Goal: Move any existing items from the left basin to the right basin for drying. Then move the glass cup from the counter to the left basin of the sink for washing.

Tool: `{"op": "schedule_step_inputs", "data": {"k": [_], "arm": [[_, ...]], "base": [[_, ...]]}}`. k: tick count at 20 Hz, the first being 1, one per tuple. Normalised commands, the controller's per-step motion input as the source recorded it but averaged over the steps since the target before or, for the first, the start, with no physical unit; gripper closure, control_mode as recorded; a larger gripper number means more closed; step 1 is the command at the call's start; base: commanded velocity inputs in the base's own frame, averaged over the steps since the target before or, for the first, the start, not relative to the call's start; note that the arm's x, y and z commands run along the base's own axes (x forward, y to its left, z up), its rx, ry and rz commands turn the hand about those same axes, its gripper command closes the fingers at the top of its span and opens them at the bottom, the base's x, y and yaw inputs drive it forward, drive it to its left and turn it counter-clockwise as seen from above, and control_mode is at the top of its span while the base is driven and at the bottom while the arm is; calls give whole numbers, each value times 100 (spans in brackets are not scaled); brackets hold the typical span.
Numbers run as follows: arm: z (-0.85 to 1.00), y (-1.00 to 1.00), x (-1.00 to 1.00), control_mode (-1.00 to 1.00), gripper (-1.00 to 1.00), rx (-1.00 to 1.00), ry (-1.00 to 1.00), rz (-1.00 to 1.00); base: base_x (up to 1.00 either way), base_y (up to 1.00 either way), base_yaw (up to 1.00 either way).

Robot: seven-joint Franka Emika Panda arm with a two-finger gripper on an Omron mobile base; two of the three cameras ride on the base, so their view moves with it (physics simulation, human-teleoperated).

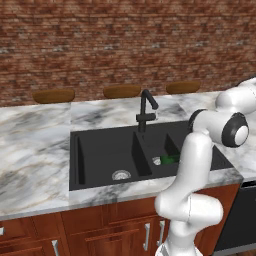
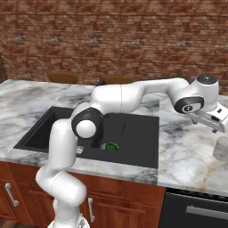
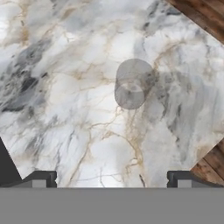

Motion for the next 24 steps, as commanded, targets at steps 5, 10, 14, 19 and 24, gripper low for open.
{"op": "schedule_step_inputs", "data": {"k": [5,10,14,19,24], "arm": [[-17,-3,16,-100,-100,0,0,0],[-29,0,14,-100,-100,0,0,0],[-36,0,1,-100,-100,0,0,2],[-34,-3,0,-100,-100,0,-2,1],[-17,-1,0,-100,-100,-1,-6,0]], "base": [[0,0,0],[0,0,0],[0,0,0],[0,0,0],[0,0,0]]}}
